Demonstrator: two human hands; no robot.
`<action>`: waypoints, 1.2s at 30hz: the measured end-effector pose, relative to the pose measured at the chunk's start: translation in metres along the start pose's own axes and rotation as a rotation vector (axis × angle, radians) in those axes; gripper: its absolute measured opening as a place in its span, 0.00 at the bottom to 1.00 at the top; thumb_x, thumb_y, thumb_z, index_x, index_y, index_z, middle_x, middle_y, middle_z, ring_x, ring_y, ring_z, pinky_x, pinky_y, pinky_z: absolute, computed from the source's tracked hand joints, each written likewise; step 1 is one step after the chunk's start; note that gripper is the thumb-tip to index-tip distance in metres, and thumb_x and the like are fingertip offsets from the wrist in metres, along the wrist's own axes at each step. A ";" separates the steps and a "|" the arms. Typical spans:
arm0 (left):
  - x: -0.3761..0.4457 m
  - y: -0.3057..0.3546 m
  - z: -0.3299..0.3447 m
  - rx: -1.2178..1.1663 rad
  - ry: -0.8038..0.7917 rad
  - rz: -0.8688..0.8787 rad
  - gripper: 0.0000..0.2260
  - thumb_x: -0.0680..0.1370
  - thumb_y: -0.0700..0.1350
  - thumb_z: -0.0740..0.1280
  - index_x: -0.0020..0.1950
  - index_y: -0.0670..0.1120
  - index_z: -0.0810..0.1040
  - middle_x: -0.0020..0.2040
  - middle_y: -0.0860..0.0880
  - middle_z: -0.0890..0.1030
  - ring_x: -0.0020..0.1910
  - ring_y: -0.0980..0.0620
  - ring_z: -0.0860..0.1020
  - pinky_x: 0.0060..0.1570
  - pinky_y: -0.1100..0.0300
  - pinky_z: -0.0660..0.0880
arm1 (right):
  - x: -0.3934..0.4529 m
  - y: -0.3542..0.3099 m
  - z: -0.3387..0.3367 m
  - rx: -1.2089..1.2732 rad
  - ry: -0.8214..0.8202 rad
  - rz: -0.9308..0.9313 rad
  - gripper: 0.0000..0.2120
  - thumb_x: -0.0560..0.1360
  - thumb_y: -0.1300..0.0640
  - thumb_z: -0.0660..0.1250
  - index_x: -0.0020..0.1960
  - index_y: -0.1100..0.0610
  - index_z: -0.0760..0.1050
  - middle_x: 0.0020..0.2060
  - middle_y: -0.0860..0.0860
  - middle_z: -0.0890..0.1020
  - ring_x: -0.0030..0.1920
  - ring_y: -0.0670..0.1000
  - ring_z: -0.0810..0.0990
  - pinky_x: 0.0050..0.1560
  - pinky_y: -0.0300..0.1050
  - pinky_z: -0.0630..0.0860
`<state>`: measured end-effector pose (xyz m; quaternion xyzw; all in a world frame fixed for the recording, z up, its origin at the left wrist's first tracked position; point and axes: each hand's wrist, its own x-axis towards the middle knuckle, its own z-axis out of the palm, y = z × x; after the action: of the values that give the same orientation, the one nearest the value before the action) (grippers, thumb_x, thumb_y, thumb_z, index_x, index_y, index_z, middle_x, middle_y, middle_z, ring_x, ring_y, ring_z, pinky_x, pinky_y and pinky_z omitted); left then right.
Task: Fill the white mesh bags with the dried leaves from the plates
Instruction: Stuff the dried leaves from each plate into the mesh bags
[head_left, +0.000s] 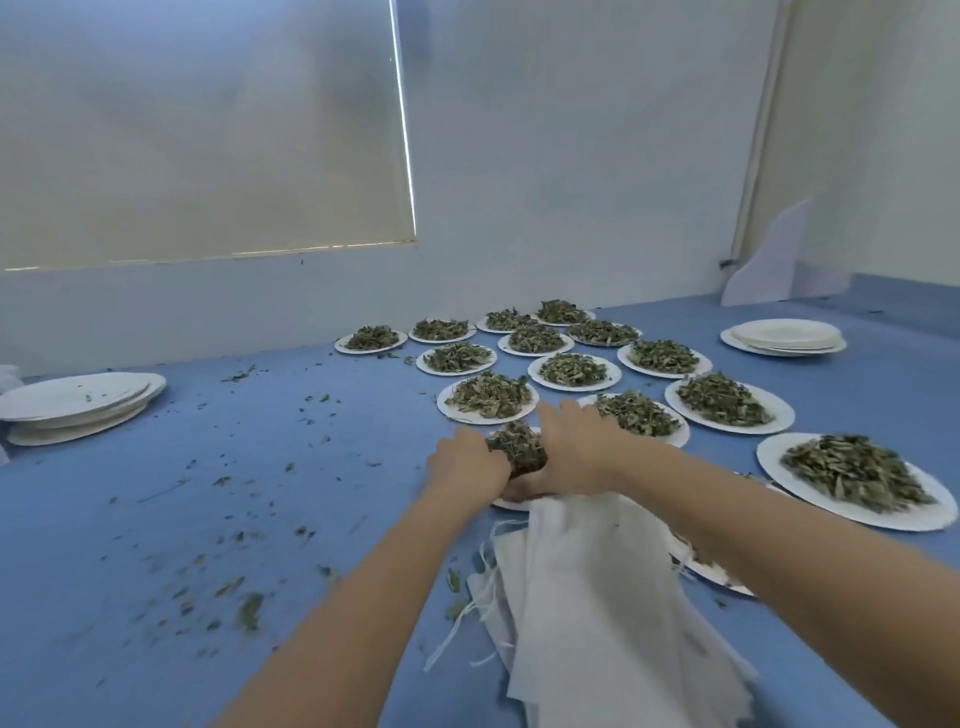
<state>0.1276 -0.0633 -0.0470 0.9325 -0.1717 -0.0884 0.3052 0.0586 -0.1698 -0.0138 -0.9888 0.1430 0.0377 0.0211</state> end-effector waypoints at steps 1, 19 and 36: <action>0.001 0.002 0.005 -0.011 -0.001 -0.027 0.15 0.78 0.45 0.56 0.62 0.39 0.64 0.62 0.38 0.69 0.60 0.40 0.70 0.54 0.51 0.70 | 0.001 0.010 0.000 0.021 -0.031 0.053 0.50 0.65 0.27 0.64 0.73 0.60 0.56 0.66 0.59 0.67 0.66 0.60 0.66 0.61 0.54 0.68; 0.007 -0.004 -0.007 -0.045 0.032 -0.056 0.07 0.78 0.38 0.54 0.40 0.42 0.64 0.55 0.40 0.73 0.59 0.41 0.71 0.53 0.54 0.68 | 0.031 0.004 0.013 0.213 -0.196 0.089 0.33 0.60 0.27 0.69 0.36 0.58 0.70 0.33 0.51 0.75 0.34 0.50 0.75 0.35 0.42 0.70; 0.004 -0.168 -0.134 -0.167 0.312 -0.353 0.12 0.78 0.35 0.53 0.36 0.44 0.59 0.39 0.47 0.64 0.41 0.46 0.66 0.40 0.59 0.62 | 0.098 -0.193 0.016 0.472 -0.085 -0.195 0.49 0.64 0.29 0.67 0.70 0.62 0.59 0.61 0.54 0.71 0.64 0.57 0.67 0.62 0.50 0.65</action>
<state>0.2118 0.1340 -0.0411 0.9219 0.0509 -0.0093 0.3838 0.2058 -0.0111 -0.0312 -0.9631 0.0506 0.0428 0.2608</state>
